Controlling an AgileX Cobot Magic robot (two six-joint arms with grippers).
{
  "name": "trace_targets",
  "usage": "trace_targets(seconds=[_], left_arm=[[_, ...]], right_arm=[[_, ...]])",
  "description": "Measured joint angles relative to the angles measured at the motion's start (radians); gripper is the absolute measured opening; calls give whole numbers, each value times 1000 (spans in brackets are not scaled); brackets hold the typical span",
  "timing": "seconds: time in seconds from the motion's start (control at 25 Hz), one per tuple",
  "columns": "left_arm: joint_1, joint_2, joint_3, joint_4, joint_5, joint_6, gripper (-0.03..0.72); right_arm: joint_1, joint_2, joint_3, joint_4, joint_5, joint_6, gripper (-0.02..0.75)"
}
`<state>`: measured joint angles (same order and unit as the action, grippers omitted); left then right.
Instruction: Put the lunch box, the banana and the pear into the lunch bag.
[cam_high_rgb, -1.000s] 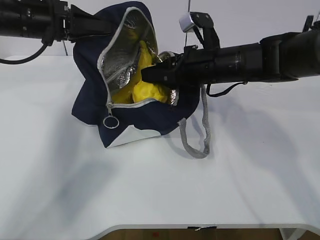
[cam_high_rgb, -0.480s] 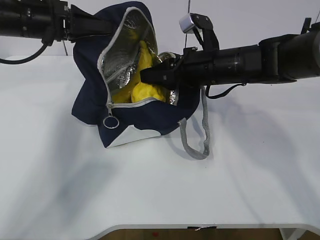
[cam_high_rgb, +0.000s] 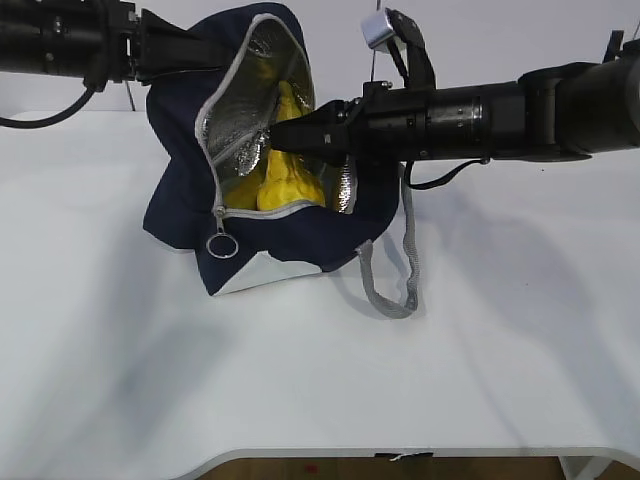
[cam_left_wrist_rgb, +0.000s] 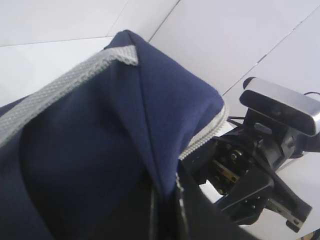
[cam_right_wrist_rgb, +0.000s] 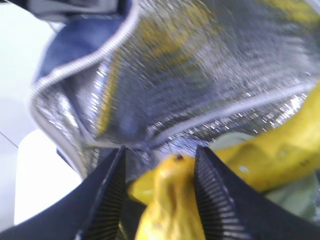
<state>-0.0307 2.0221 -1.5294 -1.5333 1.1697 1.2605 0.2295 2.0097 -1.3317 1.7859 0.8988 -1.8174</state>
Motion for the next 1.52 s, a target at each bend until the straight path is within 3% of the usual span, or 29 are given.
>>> trace_targets(seconds=[0.24,0.64,0.92,1.24,1.52], left_arm=[[0,0,0,0,0,0,-1],[0,0,0,0,0,0,-1],[2,0,0,0,0,0,-1],[2,0,0,0,0,0,-1],[2,0,0,0,0,0,-1]], right_arm=[[2,0,-68,-30,2,110,366],[-3,0,-297,-384,-129,561,366],[-81,0,-312,-562,-153,888,366],[-175,0,-312,-694,-17,1128,366],[-200,0,-314,-808,122,1261,366]])
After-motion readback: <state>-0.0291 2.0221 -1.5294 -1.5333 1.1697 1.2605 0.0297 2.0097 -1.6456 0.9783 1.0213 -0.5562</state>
